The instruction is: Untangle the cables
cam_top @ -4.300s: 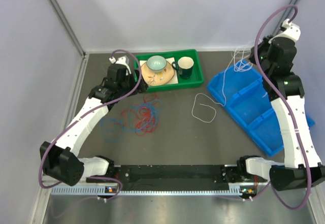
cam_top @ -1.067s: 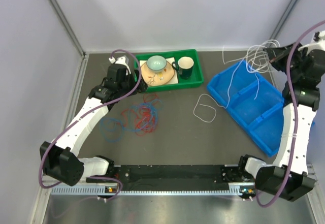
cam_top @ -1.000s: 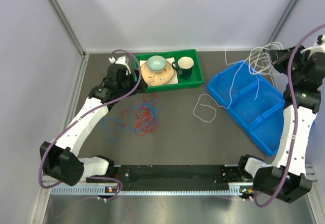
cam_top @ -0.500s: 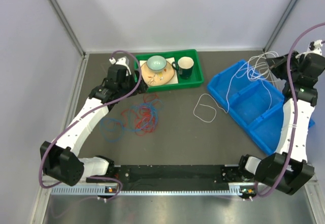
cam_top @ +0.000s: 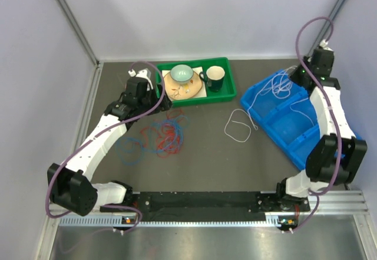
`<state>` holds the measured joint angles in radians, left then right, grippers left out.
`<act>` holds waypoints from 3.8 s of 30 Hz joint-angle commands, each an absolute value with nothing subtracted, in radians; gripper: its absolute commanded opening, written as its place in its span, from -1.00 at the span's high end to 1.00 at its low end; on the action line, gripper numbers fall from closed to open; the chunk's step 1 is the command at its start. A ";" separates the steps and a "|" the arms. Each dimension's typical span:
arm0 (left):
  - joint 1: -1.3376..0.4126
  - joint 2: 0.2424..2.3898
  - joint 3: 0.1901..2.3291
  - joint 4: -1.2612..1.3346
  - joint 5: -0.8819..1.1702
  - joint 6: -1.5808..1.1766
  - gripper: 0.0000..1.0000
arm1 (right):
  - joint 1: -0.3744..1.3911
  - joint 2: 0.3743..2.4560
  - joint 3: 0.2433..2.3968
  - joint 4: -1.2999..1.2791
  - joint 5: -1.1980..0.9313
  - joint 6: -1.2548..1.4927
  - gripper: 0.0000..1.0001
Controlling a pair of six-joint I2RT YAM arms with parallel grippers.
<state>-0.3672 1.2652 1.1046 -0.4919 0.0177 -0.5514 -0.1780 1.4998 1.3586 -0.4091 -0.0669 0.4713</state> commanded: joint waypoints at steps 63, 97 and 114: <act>-0.362 1.269 1.100 -0.434 0.040 -0.551 -0.63 | -0.242 1.457 1.098 -0.273 -0.006 0.497 0.19; -0.361 1.258 1.106 -0.454 0.012 -0.557 -0.63 | -0.106 1.442 1.376 -0.317 -0.004 0.514 1.00; -0.362 1.272 1.109 -0.454 0.026 -0.554 -0.63 | -0.161 1.552 1.236 -0.377 0.133 0.449 0.19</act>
<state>-0.3672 1.2690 1.0962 -0.4736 0.0288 -0.5518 -0.1539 1.5429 1.2190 -0.3988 0.1131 0.4637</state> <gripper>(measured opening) 0.813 0.412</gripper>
